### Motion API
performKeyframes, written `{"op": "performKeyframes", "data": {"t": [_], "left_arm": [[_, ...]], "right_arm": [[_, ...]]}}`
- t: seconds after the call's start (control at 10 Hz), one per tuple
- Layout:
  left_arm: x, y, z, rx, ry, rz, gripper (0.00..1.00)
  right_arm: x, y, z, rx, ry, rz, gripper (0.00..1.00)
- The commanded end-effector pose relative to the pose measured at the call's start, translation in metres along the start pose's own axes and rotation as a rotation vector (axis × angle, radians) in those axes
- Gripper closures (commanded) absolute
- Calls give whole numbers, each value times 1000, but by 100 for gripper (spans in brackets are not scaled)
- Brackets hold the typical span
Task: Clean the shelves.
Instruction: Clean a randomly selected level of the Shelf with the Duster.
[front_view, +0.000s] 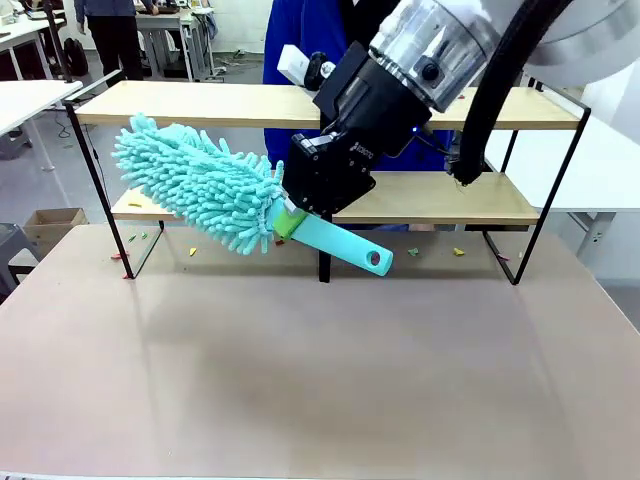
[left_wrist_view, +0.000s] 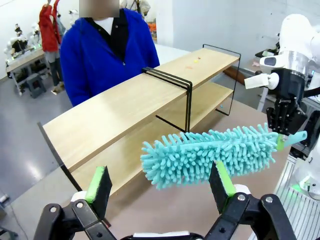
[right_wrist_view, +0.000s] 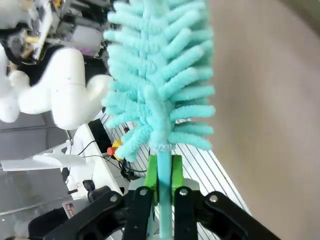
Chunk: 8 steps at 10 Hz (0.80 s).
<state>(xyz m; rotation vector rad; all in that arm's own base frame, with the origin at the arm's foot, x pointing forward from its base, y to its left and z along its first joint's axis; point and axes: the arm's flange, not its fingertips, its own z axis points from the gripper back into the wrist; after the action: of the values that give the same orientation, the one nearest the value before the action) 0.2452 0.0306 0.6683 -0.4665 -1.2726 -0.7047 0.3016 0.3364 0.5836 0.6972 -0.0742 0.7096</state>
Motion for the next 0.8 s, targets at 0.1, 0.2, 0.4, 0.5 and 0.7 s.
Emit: {"op": "performKeyframes", "data": {"t": [0.1, 0.2, 0.4, 0.5, 0.7], "left_arm": [[-1, -1, -2, 7, 5, 3, 0], [-1, -1, -2, 7, 5, 3, 0], [-1, -1, -2, 7, 5, 3, 0], [-1, -1, -2, 7, 5, 3, 0], [-1, -1, -2, 7, 5, 3, 0]], "right_arm": [[23, 2, -46, -44, 117, -63, 88], [39, 2, -62, -80, 128, -85, 88], [66, -2, -78, -133, 35, -137, 88], [76, -6, -83, -135, -37, -154, 88], [87, -18, -85, -177, -146, -250, 88]]}}
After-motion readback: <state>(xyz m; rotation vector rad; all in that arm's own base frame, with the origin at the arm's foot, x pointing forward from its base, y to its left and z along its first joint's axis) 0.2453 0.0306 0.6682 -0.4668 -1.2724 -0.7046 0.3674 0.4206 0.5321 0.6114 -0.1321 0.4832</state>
